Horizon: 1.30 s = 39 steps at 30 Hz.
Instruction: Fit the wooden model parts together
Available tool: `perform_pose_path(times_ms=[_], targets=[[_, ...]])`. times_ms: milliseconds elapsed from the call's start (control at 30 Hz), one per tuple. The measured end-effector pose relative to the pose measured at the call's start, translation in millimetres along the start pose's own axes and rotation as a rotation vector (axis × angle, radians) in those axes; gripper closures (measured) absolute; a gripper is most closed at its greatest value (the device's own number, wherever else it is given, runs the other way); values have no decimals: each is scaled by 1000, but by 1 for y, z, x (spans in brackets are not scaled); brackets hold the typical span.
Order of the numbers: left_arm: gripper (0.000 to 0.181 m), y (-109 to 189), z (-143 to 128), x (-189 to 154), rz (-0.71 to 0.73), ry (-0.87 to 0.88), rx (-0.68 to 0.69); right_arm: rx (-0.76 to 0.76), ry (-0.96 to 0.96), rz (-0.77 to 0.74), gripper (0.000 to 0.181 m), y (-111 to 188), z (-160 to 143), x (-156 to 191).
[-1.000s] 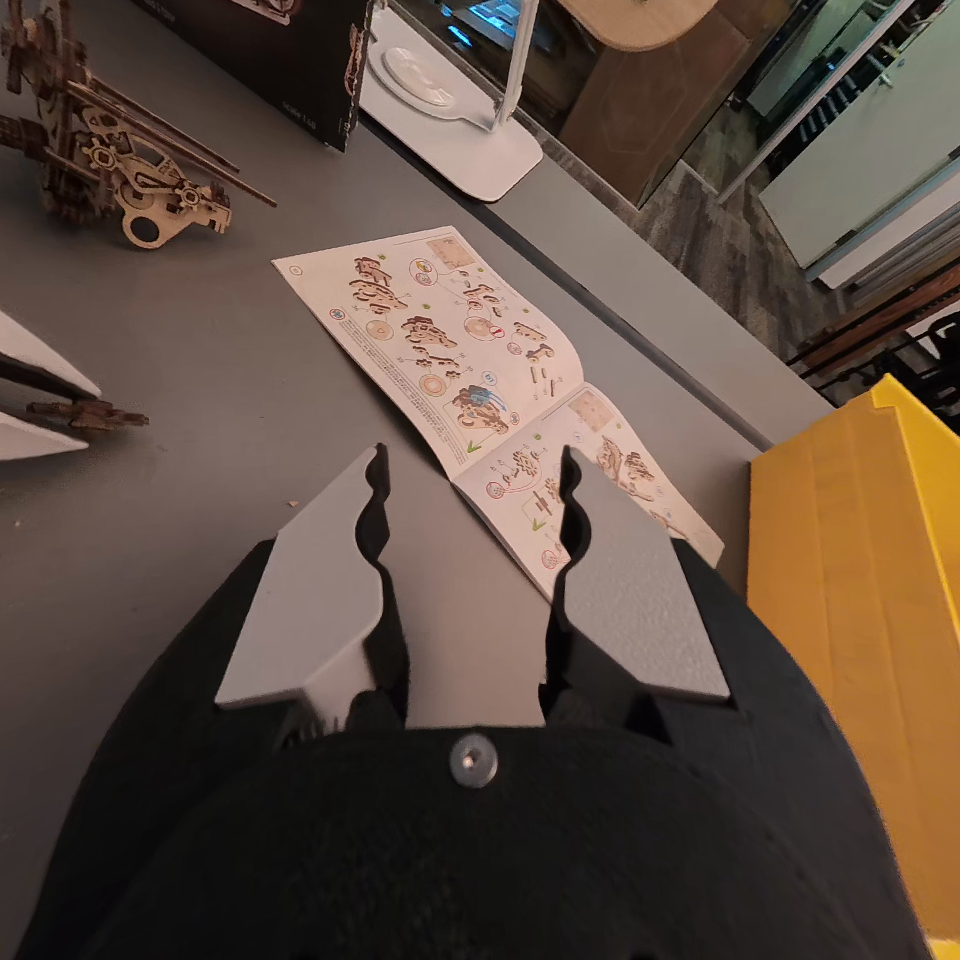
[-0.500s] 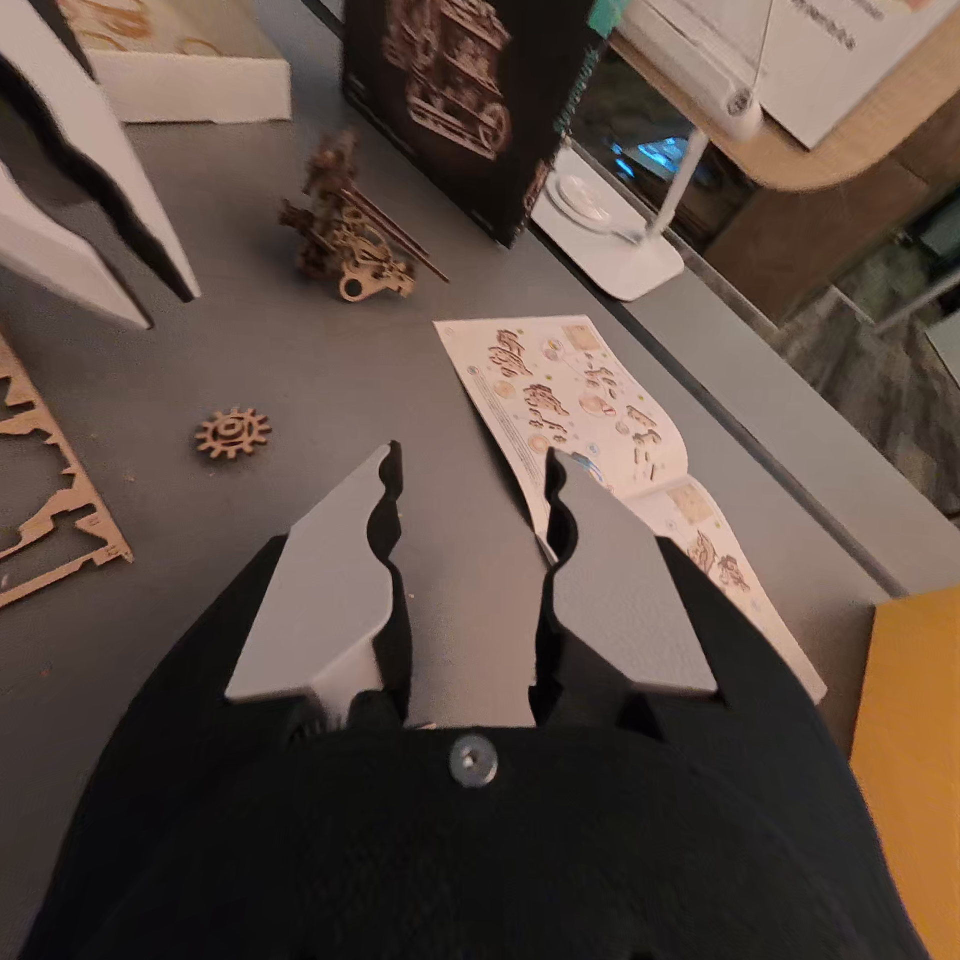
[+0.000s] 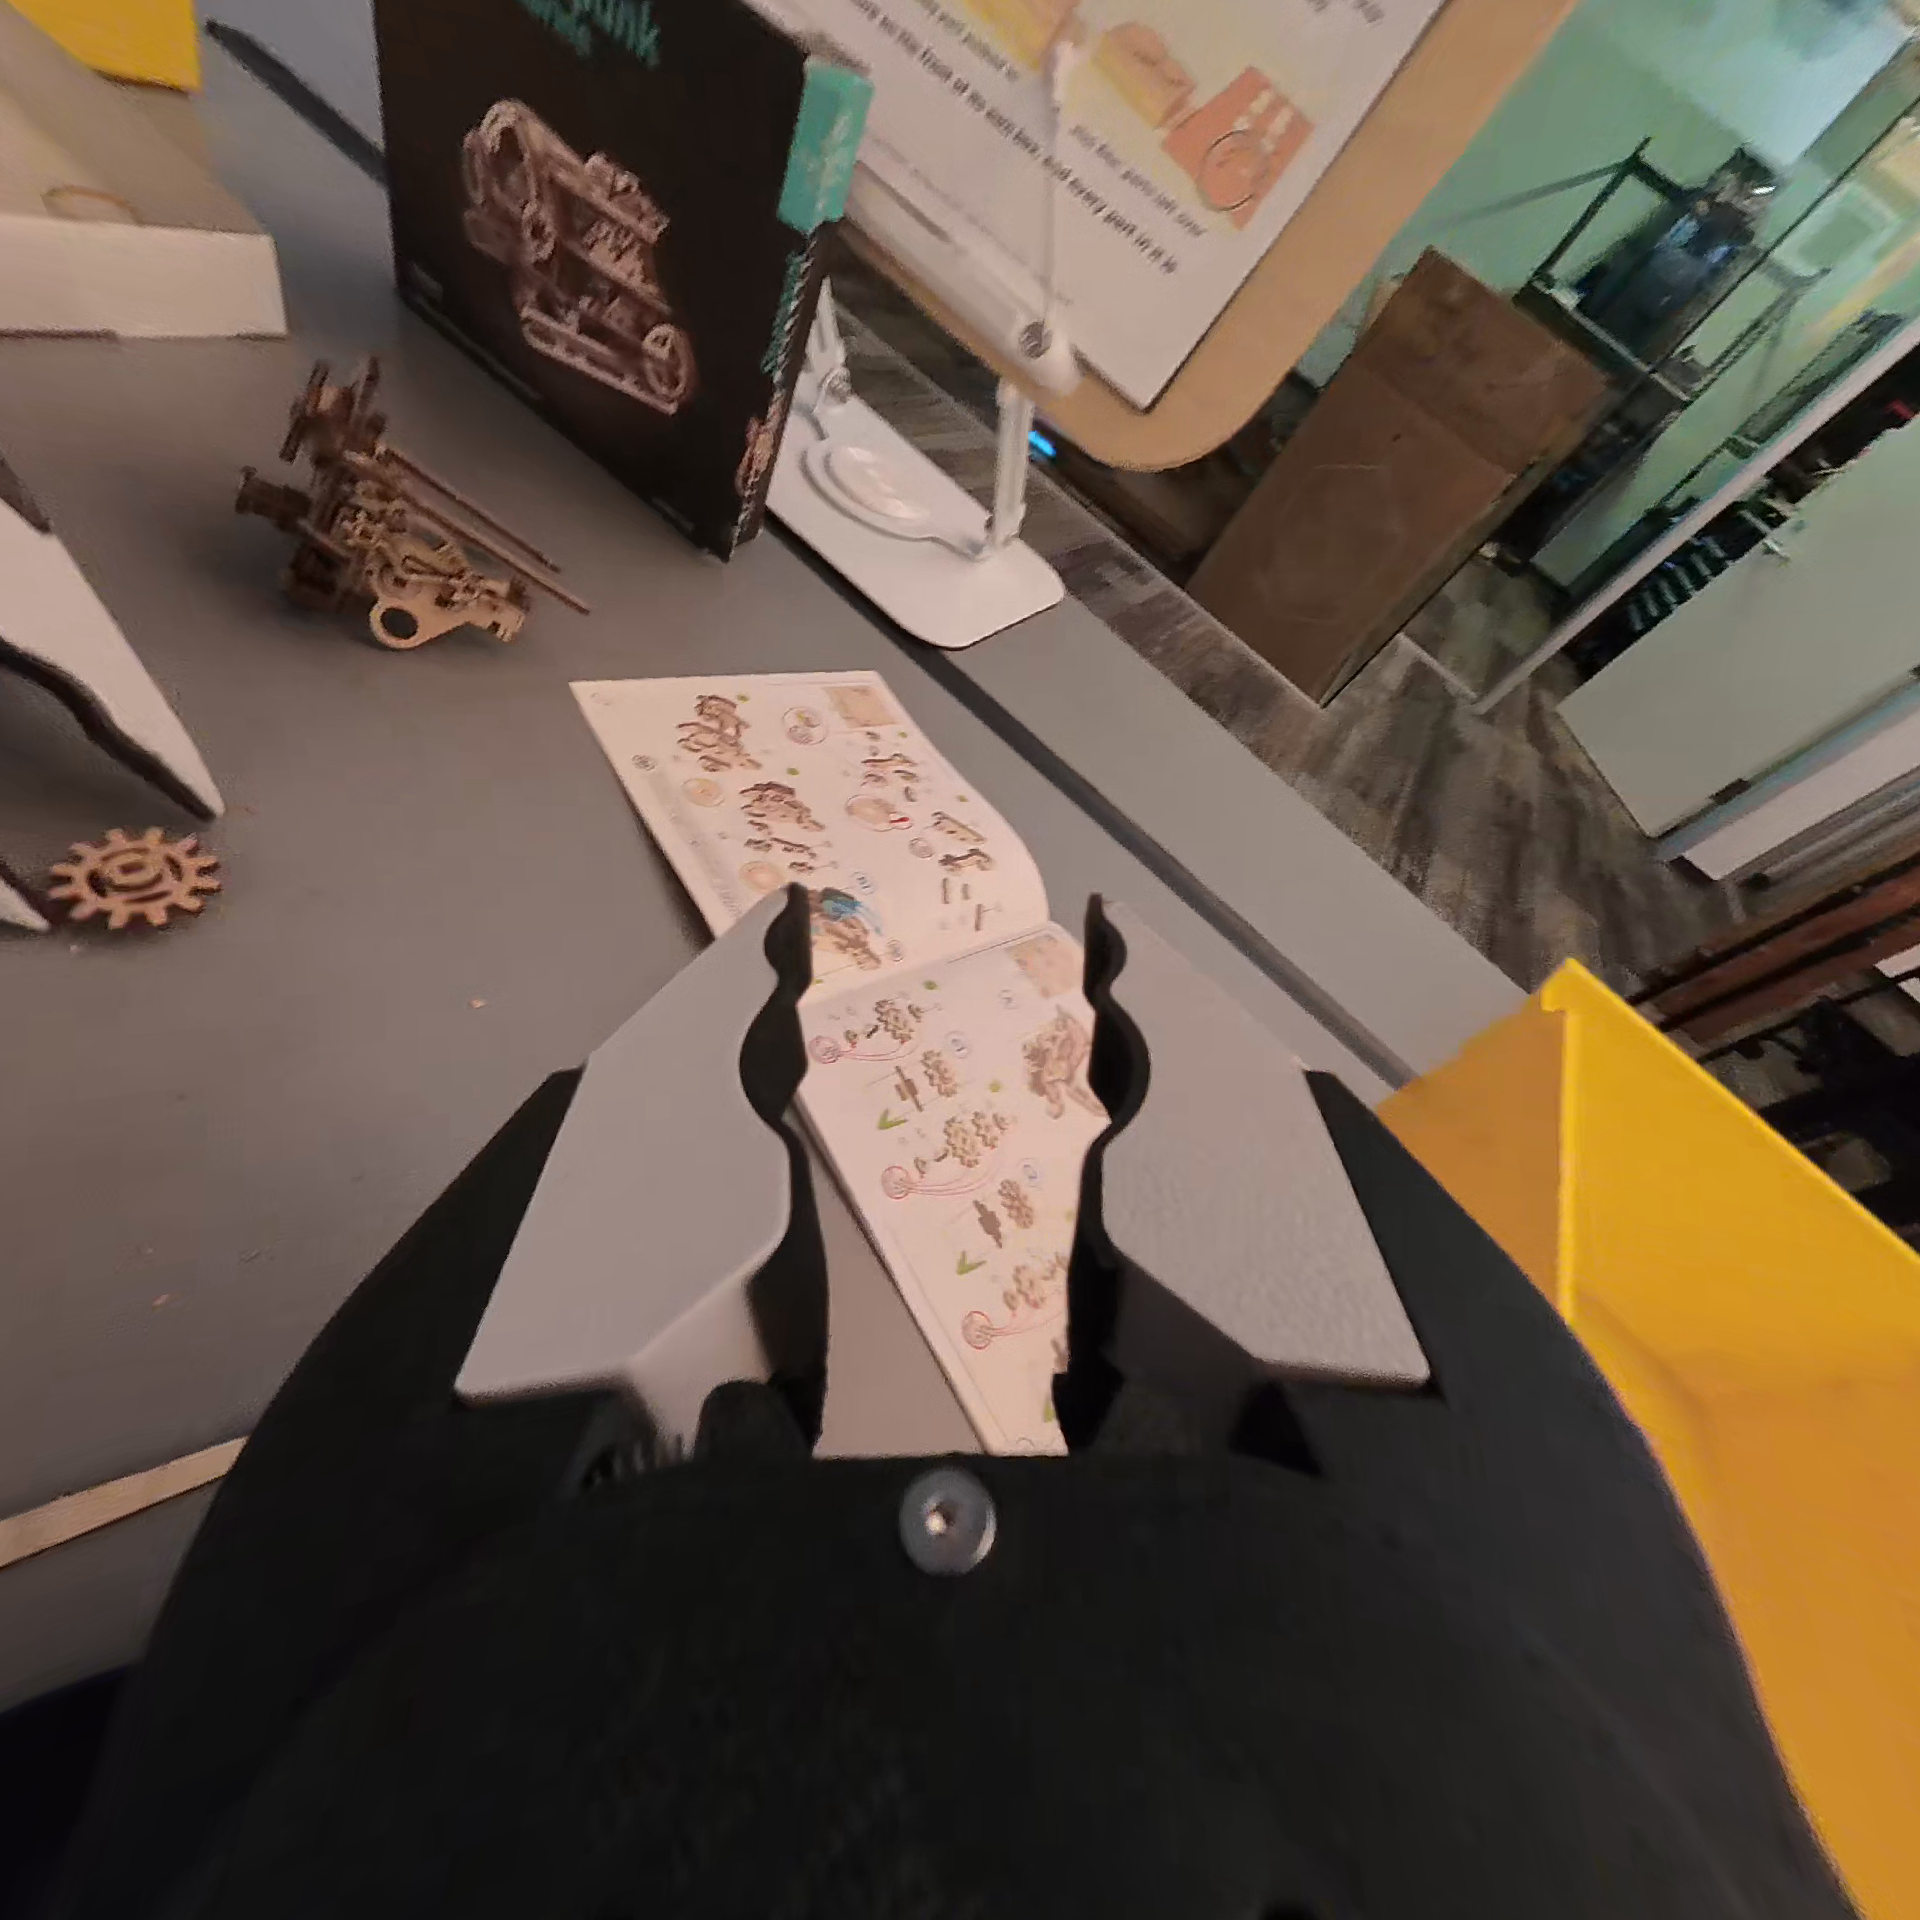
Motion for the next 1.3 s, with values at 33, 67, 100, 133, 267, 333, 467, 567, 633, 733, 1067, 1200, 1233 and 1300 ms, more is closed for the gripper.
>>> perform_pose_path(times_ms=[33,67,100,133,267,333,467,567,633,733,1067,1200,1233,1300], targets=[[147,-1,2,1,4,1,-8,-15,-9,-14,130,3,3,-5],[149,-2,2,1,-1,5,-3,-29,-13,-34,130,6,5,-10],[153,-4,1,1,-9,9,7,-38,-15,-62,132,9,6,-16],[154,-4,1,1,-7,13,9,-47,-16,-87,131,12,8,-22],[154,-3,4,1,23,-3,-7,-103,-67,-163,134,24,14,-42],[154,-1,8,0,36,6,-30,-158,-114,-167,136,28,19,-45],[154,1,17,-2,32,-15,-36,-236,-108,-128,138,28,24,-36],[154,1,27,-3,-23,14,-20,-273,-36,-46,143,25,25,-17],[154,2,37,-6,-117,70,-15,-317,46,60,149,26,27,4],[154,1,44,0,-219,159,65,-302,187,61,163,27,22,13],[154,2,104,15,-533,284,-114,-365,322,343,167,40,21,62],[154,16,110,10,-659,341,-203,-402,318,408,161,46,30,79],[154,17,111,8,-691,360,-212,-409,314,412,162,47,32,82],[154,15,109,9,-676,367,-196,-409,346,374,164,45,34,84]])
Point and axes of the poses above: each gripper's, where its closed fingertips meet, y back along the fingers, z out of its top, x = y × z across the jaws, the point moved 3 cm from there along y, back along the fingers, and after that the axes turned 7 degrees about -z, right-handed, at the moved point
